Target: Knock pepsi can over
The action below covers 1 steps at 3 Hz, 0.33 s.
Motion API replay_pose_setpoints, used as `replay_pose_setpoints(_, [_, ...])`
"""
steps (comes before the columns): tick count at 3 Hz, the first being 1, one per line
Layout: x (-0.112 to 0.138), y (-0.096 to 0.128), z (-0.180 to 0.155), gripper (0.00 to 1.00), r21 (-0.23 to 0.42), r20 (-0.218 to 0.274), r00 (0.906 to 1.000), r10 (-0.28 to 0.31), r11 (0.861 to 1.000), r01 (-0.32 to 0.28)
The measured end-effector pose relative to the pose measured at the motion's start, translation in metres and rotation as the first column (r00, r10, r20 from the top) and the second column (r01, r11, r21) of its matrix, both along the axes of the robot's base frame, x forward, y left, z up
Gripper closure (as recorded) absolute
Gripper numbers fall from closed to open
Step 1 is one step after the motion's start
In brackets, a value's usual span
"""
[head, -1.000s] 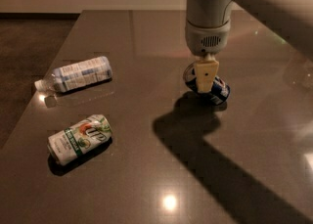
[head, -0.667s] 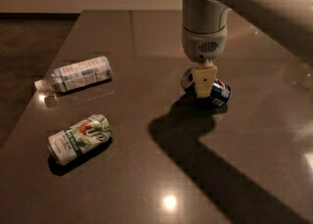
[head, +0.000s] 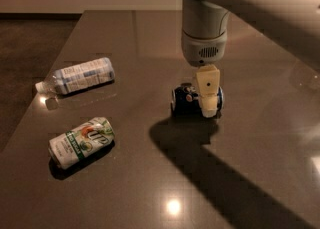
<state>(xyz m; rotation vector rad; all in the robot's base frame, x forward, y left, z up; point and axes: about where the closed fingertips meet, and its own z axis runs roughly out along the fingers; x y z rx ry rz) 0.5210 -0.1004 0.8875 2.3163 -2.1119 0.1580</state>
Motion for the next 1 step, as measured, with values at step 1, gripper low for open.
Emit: replay_pose_setpoints(1, [0.0000, 0.0000, 0.0000, 0.00, 0.000, 0.000, 1.0000, 0.000, 1.000, 0.000])
